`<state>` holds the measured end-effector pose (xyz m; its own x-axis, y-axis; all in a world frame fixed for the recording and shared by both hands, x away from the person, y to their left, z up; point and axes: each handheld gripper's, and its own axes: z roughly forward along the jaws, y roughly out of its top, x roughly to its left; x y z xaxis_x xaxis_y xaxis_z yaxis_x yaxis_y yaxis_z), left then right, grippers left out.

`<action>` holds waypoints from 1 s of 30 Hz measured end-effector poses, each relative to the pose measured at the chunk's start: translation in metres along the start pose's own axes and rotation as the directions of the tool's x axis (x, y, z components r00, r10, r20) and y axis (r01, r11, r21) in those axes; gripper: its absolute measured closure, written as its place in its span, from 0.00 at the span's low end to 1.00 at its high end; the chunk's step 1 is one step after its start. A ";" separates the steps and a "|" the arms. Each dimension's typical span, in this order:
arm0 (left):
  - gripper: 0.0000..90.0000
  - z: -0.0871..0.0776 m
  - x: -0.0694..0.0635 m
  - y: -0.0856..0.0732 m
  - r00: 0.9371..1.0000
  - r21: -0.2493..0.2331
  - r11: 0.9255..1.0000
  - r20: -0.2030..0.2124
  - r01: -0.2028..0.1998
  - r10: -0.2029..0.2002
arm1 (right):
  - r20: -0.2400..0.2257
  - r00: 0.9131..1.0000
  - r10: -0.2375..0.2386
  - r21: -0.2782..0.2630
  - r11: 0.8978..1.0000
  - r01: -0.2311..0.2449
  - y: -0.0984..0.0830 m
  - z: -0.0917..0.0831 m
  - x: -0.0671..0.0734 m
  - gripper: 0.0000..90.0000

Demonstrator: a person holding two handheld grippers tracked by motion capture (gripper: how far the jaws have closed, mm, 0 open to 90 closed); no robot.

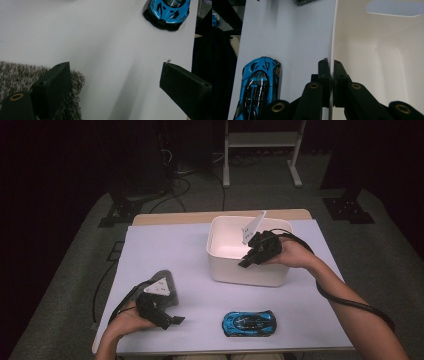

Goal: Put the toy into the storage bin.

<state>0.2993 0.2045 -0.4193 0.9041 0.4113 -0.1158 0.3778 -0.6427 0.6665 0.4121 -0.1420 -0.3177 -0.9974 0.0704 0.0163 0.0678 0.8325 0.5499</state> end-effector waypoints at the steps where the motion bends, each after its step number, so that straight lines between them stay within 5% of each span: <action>1: 0.11 0.000 0.000 0.000 1.000 0.000 1.000 0.000 0.000 0.000 | -0.002 1.000 -0.004 0.001 1.000 0.004 0.001 0.001 0.001 0.96; 30: 0.11 0.002 0.000 -0.001 1.000 0.003 1.000 0.011 0.003 -0.003 | -0.063 0.992 -0.107 0.019 0.994 0.108 0.014 0.011 0.037 0.95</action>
<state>0.2991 0.2034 -0.4213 0.9053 0.4058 -0.1257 0.3807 -0.6436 0.6639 0.3762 -0.1218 -0.3186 -0.9985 -0.0533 0.0099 -0.0398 0.8453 0.5328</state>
